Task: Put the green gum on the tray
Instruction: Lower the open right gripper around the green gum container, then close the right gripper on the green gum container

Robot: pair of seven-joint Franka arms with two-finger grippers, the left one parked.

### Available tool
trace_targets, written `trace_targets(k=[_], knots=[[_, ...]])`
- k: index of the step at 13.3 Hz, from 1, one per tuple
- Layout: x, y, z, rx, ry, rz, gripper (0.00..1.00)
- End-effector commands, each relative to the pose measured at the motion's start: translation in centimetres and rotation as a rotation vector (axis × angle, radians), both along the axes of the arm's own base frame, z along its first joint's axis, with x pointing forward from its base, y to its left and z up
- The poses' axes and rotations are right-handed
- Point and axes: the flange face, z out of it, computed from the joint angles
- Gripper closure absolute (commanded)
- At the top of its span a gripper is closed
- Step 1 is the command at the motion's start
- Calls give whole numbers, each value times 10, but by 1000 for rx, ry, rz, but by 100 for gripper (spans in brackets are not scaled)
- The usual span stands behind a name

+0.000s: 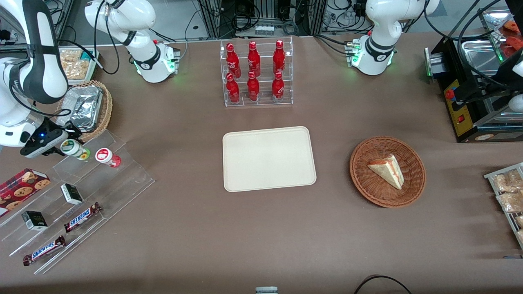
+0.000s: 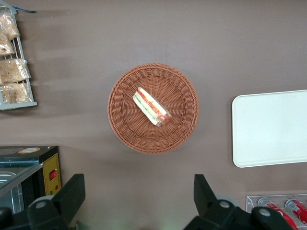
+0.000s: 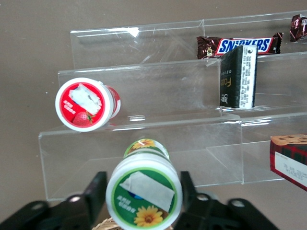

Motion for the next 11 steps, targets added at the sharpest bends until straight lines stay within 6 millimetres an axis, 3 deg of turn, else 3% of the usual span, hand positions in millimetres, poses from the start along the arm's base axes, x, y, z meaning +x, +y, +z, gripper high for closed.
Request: trace_targets(k=[1, 3, 4, 6, 8, 11], knots=[[4, -2, 1, 4, -23, -2, 100], [13, 4, 14, 8, -25, 5, 100], [23, 14, 31, 14, -14, -4, 100], [45, 49, 72, 37, 43, -17, 100], [63, 98, 106, 46, 85, -49, 100], [76, 187, 126, 43, 103, -139, 100]])
